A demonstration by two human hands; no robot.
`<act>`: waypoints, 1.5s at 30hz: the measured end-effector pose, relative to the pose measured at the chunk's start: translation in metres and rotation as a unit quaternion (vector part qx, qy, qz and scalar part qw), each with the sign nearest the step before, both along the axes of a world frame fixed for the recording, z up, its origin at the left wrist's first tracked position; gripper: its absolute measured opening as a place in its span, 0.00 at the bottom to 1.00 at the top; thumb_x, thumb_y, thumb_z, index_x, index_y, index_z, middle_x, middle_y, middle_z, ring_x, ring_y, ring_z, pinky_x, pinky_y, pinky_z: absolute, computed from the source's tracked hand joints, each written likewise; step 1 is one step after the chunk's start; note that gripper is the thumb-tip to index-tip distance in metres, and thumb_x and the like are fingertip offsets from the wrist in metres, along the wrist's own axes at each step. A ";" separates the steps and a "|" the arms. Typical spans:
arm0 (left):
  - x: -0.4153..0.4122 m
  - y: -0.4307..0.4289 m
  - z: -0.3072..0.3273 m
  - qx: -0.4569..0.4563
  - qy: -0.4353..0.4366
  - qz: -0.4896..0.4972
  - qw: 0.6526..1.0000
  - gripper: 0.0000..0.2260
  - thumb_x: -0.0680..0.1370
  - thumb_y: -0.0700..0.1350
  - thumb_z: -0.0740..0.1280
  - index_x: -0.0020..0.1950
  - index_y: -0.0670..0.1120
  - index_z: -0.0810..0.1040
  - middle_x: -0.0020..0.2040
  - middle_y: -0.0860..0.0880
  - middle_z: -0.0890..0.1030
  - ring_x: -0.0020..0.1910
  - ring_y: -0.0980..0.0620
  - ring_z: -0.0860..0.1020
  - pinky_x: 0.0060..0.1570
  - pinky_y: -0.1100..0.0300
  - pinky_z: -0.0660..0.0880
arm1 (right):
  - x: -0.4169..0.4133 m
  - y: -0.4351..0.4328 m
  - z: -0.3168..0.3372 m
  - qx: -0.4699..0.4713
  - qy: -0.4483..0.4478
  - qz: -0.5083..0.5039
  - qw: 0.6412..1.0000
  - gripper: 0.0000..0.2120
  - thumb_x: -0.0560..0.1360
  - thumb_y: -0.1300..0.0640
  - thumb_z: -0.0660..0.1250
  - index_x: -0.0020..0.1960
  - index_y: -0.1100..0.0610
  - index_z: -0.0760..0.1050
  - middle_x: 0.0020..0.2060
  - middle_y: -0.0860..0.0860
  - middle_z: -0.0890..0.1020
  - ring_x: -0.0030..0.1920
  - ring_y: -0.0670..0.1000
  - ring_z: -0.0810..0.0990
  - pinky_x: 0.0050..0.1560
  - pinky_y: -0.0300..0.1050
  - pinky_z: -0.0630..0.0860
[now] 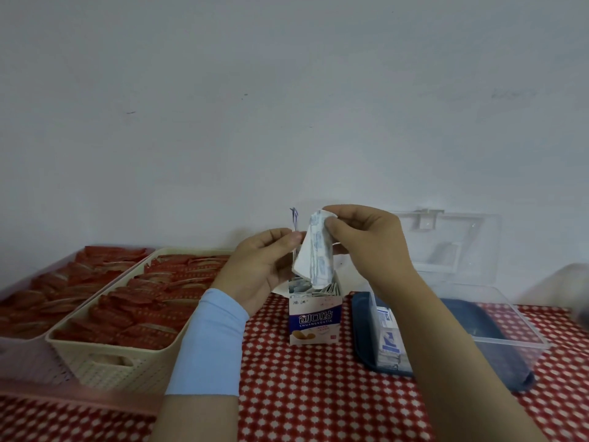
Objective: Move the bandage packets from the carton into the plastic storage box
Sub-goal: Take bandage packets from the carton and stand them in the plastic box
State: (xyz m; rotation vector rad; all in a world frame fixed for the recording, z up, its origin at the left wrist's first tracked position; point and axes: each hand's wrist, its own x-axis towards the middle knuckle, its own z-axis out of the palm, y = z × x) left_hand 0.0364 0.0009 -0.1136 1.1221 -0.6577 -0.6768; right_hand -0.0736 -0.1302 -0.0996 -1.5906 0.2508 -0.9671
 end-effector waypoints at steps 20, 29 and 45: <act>-0.016 -0.011 -0.009 -0.034 0.081 -0.102 0.991 0.15 0.75 0.42 0.66 0.58 0.34 0.80 0.52 0.37 0.81 0.49 0.44 0.82 0.53 0.49 0.80 | 0.011 0.011 -0.010 -0.042 0.032 -0.073 0.996 0.10 0.74 0.59 0.72 0.54 0.50 0.79 0.45 0.46 0.84 0.40 0.45 0.84 0.40 0.39 0.81; -0.014 -0.018 -0.013 -0.044 0.113 -0.013 0.992 0.11 0.82 0.39 0.60 0.45 0.40 0.79 0.35 0.46 0.79 0.32 0.60 0.80 0.37 0.57 0.77 | -0.009 0.007 -0.004 -0.216 0.112 0.034 0.969 0.08 0.72 0.46 0.69 0.39 0.49 0.79 0.56 0.38 0.80 0.58 0.39 0.78 0.60 0.47 0.74; -0.007 -0.003 -0.012 -0.007 0.063 -0.112 0.992 0.18 0.77 0.46 0.64 0.61 0.35 0.78 0.56 0.37 0.81 0.50 0.45 0.82 0.53 0.52 0.80 | -0.010 0.003 -0.005 -0.140 0.104 0.124 0.977 0.04 0.77 0.61 0.70 0.43 0.60 0.78 0.47 0.52 0.83 0.42 0.51 0.83 0.43 0.47 0.79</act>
